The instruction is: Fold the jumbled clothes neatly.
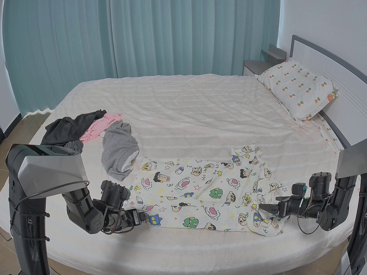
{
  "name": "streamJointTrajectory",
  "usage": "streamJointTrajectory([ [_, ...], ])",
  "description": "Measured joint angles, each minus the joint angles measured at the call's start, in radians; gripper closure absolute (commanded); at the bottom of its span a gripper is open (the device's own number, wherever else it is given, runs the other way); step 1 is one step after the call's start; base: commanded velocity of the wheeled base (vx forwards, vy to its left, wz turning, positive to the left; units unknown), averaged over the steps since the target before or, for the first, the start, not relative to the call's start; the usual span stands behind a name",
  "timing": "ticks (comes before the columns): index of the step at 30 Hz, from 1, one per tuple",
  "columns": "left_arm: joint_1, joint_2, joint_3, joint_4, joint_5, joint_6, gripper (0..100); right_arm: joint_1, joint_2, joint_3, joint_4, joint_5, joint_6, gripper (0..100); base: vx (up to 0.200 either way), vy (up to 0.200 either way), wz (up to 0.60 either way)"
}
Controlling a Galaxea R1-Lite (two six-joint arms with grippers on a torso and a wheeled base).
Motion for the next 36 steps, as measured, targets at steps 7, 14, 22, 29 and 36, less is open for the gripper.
streamJointTrajectory([
  [7, 0.000, 0.000, 0.004, -0.002, 0.000, 0.000, 0, 0.098, -0.057, -0.079, 0.164, -0.069, -0.031, 0, 0.000, 0.000, 0.00],
  [14, 0.000, 0.000, 0.006, -0.002, 0.000, 0.001, 0, 0.139, -0.073, -0.171, 0.374, -0.177, -0.144, 0, 0.000, 0.000, 0.00],
  [22, 0.000, 0.000, 0.008, -0.003, 0.000, 0.001, 0, 0.157, -0.049, -0.219, 0.424, -0.212, -0.166, 100, 0.000, 0.000, 0.00],
  [29, 0.000, 0.000, 0.009, -0.003, 0.000, 0.001, 0, 0.149, -0.045, -0.227, 0.407, -0.267, -0.171, 100, 0.000, 0.000, 0.00],
  [36, -0.001, 0.000, 0.010, -0.003, 0.001, 0.001, 0, 0.079, -0.103, -0.180, 0.386, -0.267, -0.169, 100, 0.000, 0.000, 0.00],
])
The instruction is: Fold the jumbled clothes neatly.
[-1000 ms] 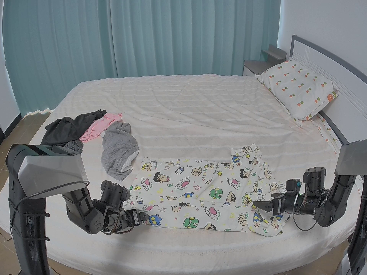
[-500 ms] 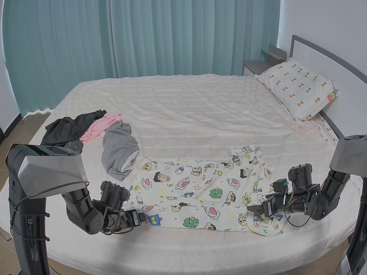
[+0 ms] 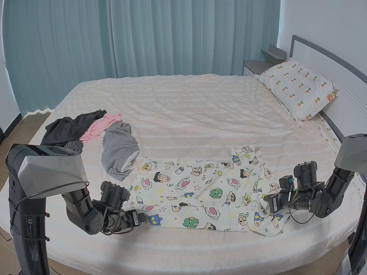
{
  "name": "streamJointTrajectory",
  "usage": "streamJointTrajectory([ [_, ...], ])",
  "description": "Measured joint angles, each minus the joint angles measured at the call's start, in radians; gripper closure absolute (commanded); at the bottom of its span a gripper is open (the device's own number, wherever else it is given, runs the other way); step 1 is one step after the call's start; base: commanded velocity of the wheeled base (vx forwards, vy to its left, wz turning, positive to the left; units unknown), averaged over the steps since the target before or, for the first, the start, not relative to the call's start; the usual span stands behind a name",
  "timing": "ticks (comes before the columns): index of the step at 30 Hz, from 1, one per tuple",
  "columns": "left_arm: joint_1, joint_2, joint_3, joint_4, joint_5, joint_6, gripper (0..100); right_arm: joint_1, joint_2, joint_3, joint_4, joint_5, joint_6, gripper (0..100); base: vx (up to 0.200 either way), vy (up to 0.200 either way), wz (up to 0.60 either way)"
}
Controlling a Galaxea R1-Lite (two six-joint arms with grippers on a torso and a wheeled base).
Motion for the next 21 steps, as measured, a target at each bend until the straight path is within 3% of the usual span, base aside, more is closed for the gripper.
streamJointTrajectory([
  [10, -0.001, 0.000, 0.000, 0.000, 0.000, 0.000, 0, -0.168, 0.024, 0.047, -0.011, 0.043, 0.003, 100, 0.000, 0.000, 0.00],
  [11, -0.001, 0.000, 0.000, 0.000, 0.001, 0.000, 0, -0.177, 0.033, 0.049, -0.011, 0.044, 0.003, 0, 0.000, 0.000, 0.00],
  [21, -0.002, 0.000, 0.000, 0.000, 0.000, 0.000, 0, -0.215, 0.060, 0.031, -0.029, 0.040, 0.013, 0, 0.000, 0.000, 0.00],
])
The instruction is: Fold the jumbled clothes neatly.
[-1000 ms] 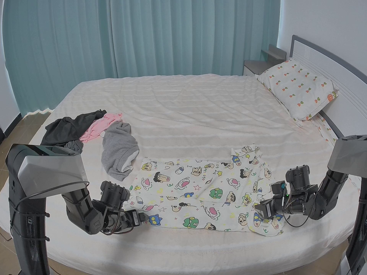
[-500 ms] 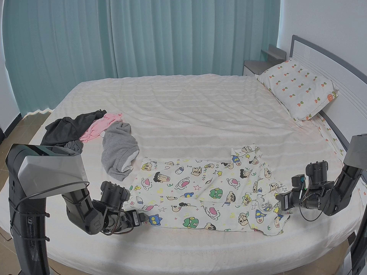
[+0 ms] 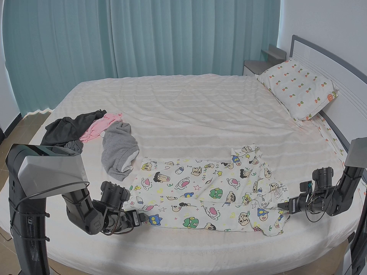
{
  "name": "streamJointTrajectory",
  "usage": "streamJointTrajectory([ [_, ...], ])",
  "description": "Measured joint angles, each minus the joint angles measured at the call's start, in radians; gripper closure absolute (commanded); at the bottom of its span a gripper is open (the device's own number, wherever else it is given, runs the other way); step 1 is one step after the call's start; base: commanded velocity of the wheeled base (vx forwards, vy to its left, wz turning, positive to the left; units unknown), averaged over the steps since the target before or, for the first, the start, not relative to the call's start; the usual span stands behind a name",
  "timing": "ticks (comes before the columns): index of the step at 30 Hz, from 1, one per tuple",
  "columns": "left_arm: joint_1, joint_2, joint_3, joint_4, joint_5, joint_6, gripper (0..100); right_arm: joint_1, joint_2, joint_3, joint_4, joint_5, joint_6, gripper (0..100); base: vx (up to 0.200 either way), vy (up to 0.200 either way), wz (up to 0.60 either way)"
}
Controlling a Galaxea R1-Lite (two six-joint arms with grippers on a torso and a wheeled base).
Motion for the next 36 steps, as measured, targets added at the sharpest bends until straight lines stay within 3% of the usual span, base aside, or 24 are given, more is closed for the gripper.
streamJointTrajectory([
  [5, 0.000, 0.000, 0.000, 0.000, 0.000, 0.000, 0, -0.007, -0.032, -0.070, 0.018, -0.001, 0.008, 0, 0.000, 0.000, 0.00],
  [8, 0.000, 0.000, 0.000, 0.000, 0.000, 0.000, 0, 0.007, -0.055, -0.137, 0.109, -0.001, 0.011, 0, 0.000, 0.000, 0.00],
  [13, 0.000, 0.000, 0.000, 0.000, 0.000, 0.000, 0, 0.082, -0.077, -0.255, 0.288, 0.001, 0.025, 0, 0.000, 0.000, 0.00],
  [19, -0.001, 0.000, 0.000, 0.000, 0.000, 0.000, 0, 0.185, -0.021, -0.360, 0.375, -0.001, 0.035, 0, 0.000, 0.000, 0.00],
  [26, 0.000, 0.000, 0.001, 0.000, 0.000, 0.001, 0, 0.244, 0.040, -0.417, 0.537, -0.003, 0.039, 0, 0.000, 0.000, 0.00],
  [34, -0.001, 0.000, 0.001, 0.000, 0.000, 0.001, 0, 0.255, 0.069, -0.435, 0.570, -0.005, 0.040, 0, 0.000, 0.000, 0.00],
  [35, -0.001, 0.000, 0.001, 0.000, 0.000, 0.001, 0, 0.256, 0.074, -0.439, 0.573, -0.008, 0.040, 100, 0.000, 0.000, 0.00],
  [36, -0.001, 0.000, 0.001, 0.000, 0.000, 0.001, 0, 0.257, 0.079, -0.446, 0.577, -0.014, 0.041, 100, 0.000, 0.000, 0.00],
])
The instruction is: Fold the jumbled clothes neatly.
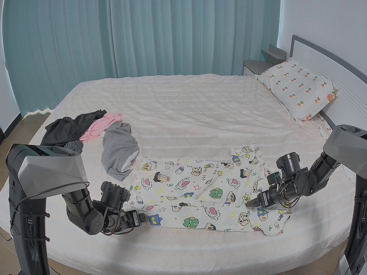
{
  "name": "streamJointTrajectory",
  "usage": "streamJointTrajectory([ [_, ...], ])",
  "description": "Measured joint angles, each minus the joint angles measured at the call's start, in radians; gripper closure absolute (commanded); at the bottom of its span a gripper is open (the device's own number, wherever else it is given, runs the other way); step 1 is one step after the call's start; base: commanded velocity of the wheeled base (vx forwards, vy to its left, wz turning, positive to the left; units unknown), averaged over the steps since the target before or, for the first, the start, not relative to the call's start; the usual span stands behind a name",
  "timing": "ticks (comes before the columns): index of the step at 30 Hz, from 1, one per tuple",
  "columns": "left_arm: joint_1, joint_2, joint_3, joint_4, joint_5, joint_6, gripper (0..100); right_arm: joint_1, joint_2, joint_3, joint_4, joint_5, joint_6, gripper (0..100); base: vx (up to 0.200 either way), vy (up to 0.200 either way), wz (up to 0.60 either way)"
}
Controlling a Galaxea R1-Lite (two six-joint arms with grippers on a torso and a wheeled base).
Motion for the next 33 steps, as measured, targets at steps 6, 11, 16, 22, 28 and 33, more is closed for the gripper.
streamJointTrajectory([
  [6, 0.000, 0.000, 0.003, -0.001, 0.000, 0.001, 0, 0.007, 0.025, -0.057, 0.084, -0.015, 0.057, 100, 0.000, 0.000, 0.00],
  [11, 0.000, 0.001, 0.010, -0.006, 0.000, 0.002, 0, 0.016, 0.031, -0.091, 0.101, -0.016, 0.105, 100, 0.000, 0.000, 0.00],
  [16, 0.000, 0.001, 0.011, -0.006, 0.000, 0.002, 0, 0.017, 0.018, -0.092, 0.097, -0.012, 0.113, 100, 0.000, 0.000, 0.00],
  [22, 0.000, 0.001, 0.011, -0.006, 0.000, 0.002, 0, 0.025, -0.026, -0.086, 0.083, -0.013, 0.114, 100, 0.000, 0.000, 0.00],
  [28, 0.000, 0.002, 0.011, -0.006, 0.000, 0.002, 0, 0.047, -0.047, -0.077, -0.035, -0.015, 0.107, 100, 0.000, 0.000, 0.00],
  [33, 0.000, 0.002, 0.011, -0.007, 0.000, 0.002, 0, 0.077, -0.023, -0.059, -0.155, -0.033, 0.094, 100, 0.000, 0.000, 0.00],
])
